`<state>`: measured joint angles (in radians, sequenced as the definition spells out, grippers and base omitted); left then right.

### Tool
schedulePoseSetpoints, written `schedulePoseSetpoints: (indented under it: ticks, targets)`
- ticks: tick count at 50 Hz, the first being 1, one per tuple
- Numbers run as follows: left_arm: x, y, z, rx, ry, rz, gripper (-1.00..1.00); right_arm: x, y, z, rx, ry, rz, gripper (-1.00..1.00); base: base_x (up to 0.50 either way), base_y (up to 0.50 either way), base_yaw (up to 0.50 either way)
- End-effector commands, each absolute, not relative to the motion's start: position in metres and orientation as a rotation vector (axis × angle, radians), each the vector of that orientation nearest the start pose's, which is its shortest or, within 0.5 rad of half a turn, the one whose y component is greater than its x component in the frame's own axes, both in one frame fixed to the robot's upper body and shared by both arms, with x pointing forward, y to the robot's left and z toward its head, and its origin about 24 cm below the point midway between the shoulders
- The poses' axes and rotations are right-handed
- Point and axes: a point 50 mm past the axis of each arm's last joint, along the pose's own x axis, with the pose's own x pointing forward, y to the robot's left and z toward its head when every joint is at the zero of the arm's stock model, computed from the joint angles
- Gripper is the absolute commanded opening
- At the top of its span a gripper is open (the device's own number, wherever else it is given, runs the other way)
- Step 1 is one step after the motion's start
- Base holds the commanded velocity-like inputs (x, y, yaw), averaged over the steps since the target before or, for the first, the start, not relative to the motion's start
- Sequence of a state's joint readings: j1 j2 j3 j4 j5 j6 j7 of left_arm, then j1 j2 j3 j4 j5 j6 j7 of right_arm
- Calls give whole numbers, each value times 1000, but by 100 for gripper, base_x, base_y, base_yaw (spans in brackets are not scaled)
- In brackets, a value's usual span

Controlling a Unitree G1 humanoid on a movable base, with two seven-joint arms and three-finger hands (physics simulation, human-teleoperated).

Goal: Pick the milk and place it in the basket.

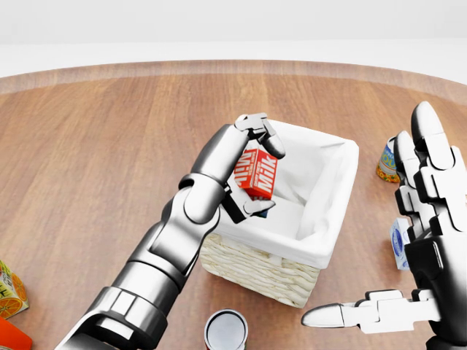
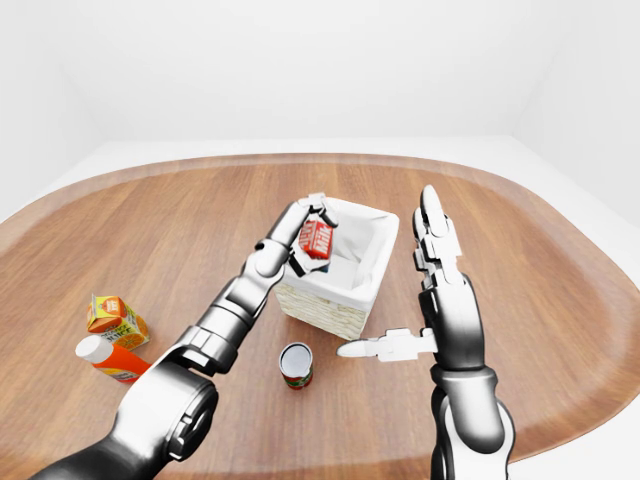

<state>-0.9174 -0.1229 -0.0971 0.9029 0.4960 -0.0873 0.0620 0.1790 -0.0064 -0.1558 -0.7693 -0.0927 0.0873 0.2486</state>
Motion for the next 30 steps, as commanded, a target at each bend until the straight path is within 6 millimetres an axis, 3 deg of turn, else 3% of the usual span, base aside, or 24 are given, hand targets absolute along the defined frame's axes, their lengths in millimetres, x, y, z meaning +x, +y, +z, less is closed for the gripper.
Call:
schedulePoseSetpoints:
  ticks: [1, 13, 15, 16, 17, 18, 30]
  targets:
    - [379, 15, 129, 566, -194, -303, -100, 186, -177, 167, -236, -478, 24, 100, 0, 0, 0]
    - [383, 18, 129, 576, -180, -283, -100, 186, -177, 167, -236, -474, 24, 100, 0, 0, 0]
    - [383, 19, 129, 582, -182, -276, -68, 186, -177, 167, -236, -478, 24, 100, 0, 0, 0]
    - [383, 19, 127, 590, -178, -276, 49, 185, -177, 168, -236, -478, 24, 100, 0, 0, 0]
    - [383, 19, 126, 591, -176, -274, 99, 185, -177, 167, -236, -478, 24, 100, 0, 0, 0]
    - [383, 19, 125, 593, -171, -275, 93, 186, -177, 167, -236, -477, 24, 100, 0, 0, 0]
    - [382, 18, 124, 590, -167, -275, 100, 185, -177, 168, -236, -479, 24, 100, 0, 0, 0]
